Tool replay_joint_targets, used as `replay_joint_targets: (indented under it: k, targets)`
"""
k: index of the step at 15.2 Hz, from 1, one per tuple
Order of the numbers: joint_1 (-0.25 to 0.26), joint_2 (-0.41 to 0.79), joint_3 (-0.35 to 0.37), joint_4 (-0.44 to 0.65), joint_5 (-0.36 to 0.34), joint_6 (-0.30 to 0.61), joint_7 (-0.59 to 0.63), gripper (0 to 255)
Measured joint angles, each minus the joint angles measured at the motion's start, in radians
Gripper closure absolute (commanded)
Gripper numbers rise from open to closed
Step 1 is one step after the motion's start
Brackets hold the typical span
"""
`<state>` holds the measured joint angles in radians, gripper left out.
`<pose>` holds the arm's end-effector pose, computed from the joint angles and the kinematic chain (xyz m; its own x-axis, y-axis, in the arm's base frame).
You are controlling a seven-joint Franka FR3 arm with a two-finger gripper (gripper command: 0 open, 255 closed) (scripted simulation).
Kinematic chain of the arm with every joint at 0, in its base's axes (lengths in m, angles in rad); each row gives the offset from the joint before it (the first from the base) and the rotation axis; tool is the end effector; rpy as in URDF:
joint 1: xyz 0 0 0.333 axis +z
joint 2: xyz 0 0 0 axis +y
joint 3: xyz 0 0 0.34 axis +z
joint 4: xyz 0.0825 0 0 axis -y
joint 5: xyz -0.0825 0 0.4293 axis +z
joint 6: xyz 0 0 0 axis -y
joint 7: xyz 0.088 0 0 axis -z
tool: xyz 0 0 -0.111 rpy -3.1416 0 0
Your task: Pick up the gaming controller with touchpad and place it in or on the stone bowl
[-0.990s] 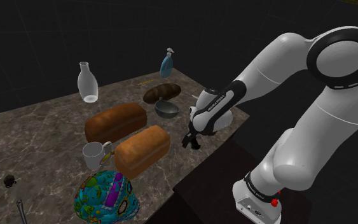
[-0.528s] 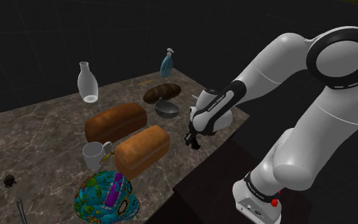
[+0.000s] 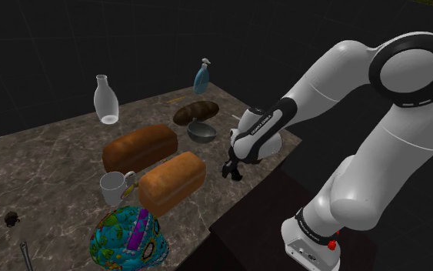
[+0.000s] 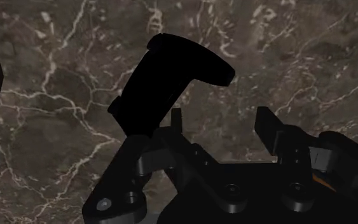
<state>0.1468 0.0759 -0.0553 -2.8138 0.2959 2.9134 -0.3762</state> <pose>0.3831 0.0167 0.1612 0.9832 0.1782 0.0387 0.1802 -0.9819 -0.0586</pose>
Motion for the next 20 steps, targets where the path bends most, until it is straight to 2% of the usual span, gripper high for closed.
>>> replay_joint_targets:
  k: [2,3,5,7,13,19,20]
  targets:
    - [-0.030,0.012,-0.004,-0.015,0.032,0.069,-0.052,0]
    - [-0.062,0.032,0.015,-0.019,0.079,0.117,-0.106,0]
    - [-0.153,0.058,0.084,-0.019,0.180,0.194,-0.216,0]
    - [-0.226,0.095,0.152,-0.005,0.242,0.237,-0.281,0]
    - [-0.363,0.226,0.290,0.041,0.284,0.336,-0.337,0]
    - [-0.380,0.243,0.304,0.047,0.281,0.348,-0.339,0]
    - [-0.380,0.243,0.304,0.047,0.281,0.348,-0.339,255]
